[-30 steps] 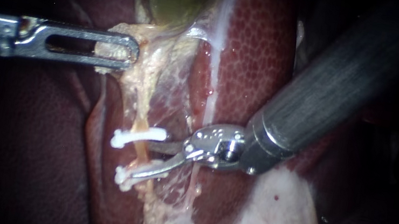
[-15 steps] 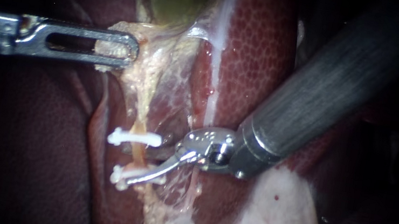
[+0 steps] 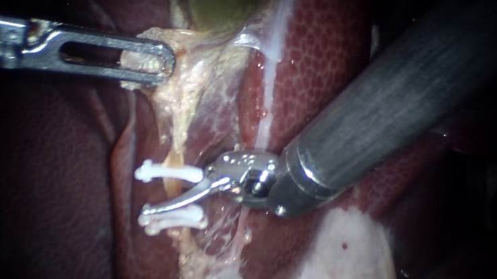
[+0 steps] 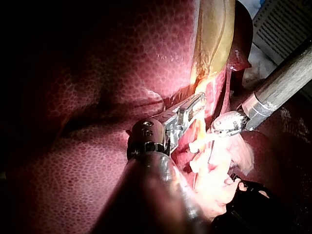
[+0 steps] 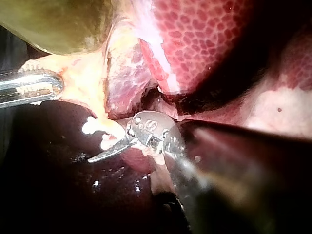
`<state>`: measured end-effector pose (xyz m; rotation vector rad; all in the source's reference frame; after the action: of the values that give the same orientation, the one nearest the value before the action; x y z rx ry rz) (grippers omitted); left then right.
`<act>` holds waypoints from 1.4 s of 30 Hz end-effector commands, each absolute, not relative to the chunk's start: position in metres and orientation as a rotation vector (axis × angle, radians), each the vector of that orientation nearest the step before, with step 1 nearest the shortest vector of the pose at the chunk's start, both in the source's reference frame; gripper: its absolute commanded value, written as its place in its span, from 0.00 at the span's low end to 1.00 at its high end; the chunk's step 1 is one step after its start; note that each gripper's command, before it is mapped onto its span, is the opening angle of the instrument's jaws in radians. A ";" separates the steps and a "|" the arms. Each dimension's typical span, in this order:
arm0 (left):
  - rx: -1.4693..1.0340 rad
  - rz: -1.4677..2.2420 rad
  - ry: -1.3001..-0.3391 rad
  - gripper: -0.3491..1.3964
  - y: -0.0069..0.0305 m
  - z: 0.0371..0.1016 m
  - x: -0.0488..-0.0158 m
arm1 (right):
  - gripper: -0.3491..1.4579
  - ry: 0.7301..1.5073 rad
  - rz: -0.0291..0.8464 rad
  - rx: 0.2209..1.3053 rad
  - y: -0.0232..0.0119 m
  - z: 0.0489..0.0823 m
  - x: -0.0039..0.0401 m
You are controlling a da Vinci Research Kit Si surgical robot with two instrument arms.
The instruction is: Go to the cutting position left tube
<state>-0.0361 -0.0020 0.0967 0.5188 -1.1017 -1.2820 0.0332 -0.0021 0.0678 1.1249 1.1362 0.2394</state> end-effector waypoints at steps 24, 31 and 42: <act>0.517 -1.283 -1.102 0.00 -0.0020 0.0967 -0.0362 | 0.80 1.146 0.247 1.136 -0.0030 0.0690 0.0345; 0.517 -1.283 -1.102 0.00 -0.0020 0.0967 -0.0361 | 0.78 1.143 0.252 1.140 -0.0027 0.0694 0.0345; 0.517 -1.283 -1.102 0.00 -0.0020 0.0967 -0.0361 | 0.78 1.140 0.256 1.144 -0.0027 0.0694 0.0345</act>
<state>-0.0361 -0.0020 0.0967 0.5171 -1.1016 -1.2829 0.0345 -0.0027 0.0694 1.1433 1.1403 0.2567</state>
